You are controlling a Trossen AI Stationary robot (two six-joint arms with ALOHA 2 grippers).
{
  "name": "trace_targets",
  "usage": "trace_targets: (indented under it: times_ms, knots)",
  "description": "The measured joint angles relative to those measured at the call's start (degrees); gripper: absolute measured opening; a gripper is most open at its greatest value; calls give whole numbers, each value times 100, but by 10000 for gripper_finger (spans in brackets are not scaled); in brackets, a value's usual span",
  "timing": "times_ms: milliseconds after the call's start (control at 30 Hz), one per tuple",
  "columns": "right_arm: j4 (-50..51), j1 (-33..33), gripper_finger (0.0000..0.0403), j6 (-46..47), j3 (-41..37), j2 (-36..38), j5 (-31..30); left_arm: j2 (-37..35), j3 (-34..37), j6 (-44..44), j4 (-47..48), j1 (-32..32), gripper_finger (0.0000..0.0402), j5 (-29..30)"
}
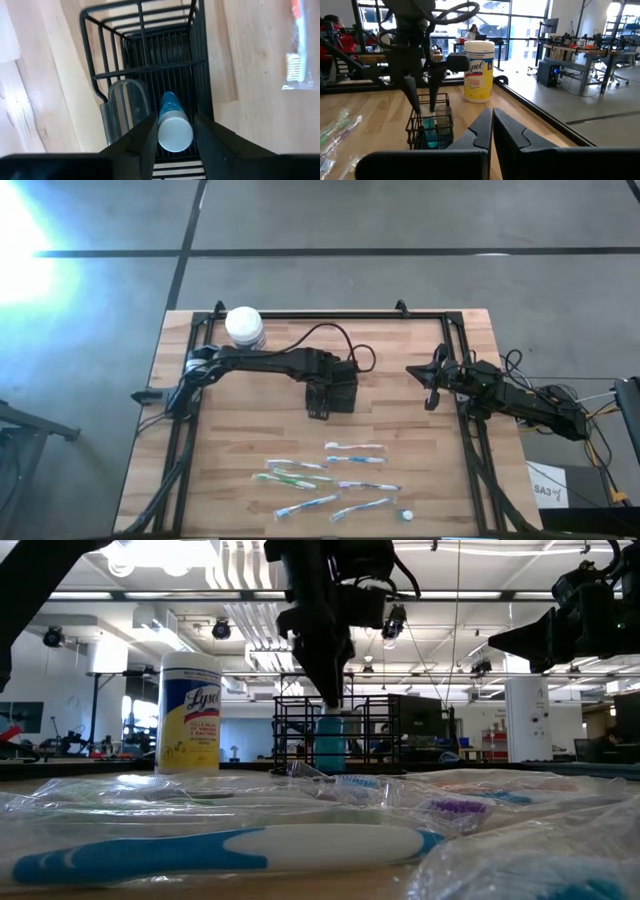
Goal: Pick & Place toothbrushing station
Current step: Put the blue mouthwash into the black wire organizer, then adjust the black wire organizer
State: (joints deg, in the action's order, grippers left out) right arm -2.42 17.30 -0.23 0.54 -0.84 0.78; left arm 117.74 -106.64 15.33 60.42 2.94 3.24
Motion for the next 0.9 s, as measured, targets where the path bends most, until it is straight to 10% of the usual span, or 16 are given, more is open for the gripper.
trace_targets:
  times_ms: [633, 900]
  knots:
    - [9, 0, 13, 7, 0, -2, 0, -461, -640, -67, 873, 7, 183, 395]
    - [57, -4, 13, 163, 0, -7, 7, -2454, 1560, -985, -765, 7, 125, 268]
